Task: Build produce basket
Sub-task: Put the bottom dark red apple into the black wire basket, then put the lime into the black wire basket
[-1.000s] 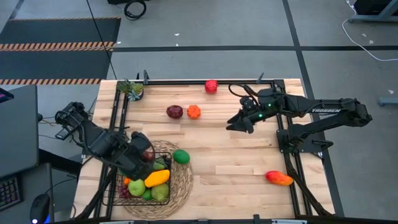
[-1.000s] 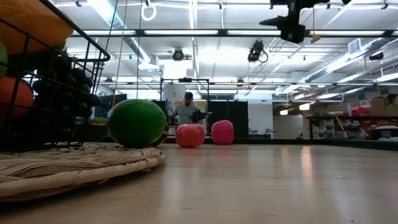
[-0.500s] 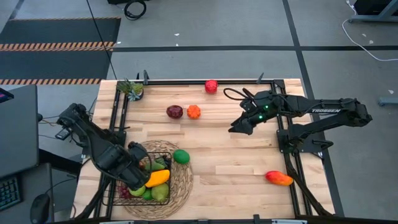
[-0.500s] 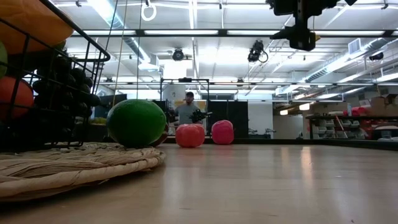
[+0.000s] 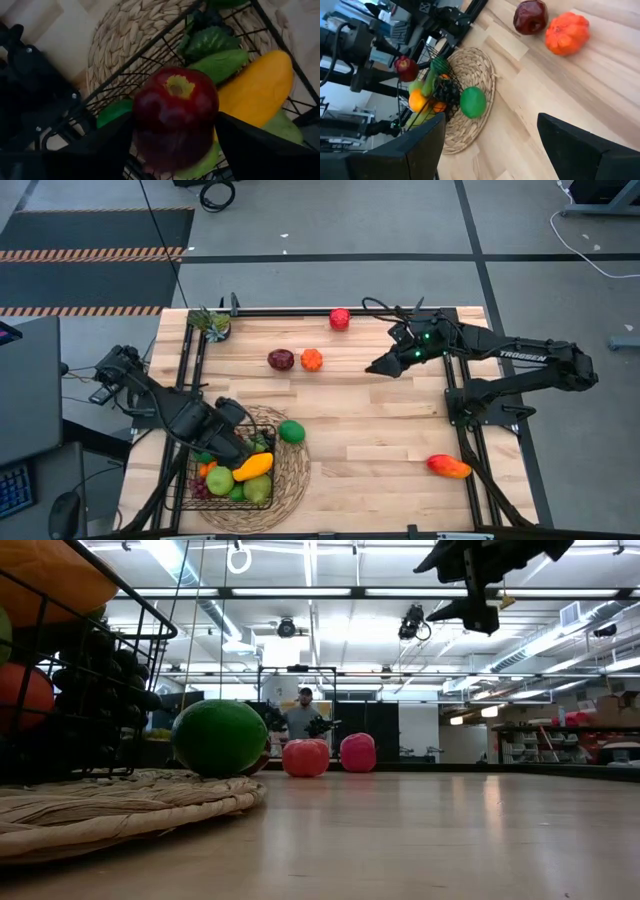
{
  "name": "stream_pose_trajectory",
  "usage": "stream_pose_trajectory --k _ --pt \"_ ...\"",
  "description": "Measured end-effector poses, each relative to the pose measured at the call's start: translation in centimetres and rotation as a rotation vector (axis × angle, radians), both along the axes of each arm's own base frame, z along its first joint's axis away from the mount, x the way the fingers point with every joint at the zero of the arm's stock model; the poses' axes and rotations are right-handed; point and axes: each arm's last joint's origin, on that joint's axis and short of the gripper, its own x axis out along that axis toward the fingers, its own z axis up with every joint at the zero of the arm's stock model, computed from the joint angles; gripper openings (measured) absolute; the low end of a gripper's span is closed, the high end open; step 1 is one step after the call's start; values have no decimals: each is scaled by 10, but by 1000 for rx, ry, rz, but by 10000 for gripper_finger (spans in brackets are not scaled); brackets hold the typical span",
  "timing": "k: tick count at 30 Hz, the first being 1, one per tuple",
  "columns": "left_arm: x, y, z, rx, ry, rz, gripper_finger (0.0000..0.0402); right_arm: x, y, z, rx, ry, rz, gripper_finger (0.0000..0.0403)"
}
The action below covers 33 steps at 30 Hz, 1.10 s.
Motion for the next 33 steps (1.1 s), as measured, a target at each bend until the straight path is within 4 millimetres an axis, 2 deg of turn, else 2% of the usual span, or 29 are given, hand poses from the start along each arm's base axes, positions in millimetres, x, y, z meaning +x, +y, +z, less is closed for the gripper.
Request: stream_pose_trajectory --k 3,8,13,16,23,27,33 --pt "0 -2 -2 -42 34 -23 309 -1 -3 0 -13 -7 10 317" --pt "14 -9 -20 -100 108 -67 336 -2 -9 0 -53 -11 7 317" --pt "23 -3 -24 -100 98 -27 351 -3 -17 -1 -64 -3 -35 317" --pt "30 7 -14 -84 44 4 352 1 -21 -6 -50 25 -49 317" --pt "50 38 27 -24 -195 42 353 14 -22 -30 -7 161 43 313" --pt "64 57 41 38 -328 55 353 25 -24 -47 -33 247 66 308" --pt "85 79 49 67 -492 74 353 54 -24 -60 -7 157 160 304"
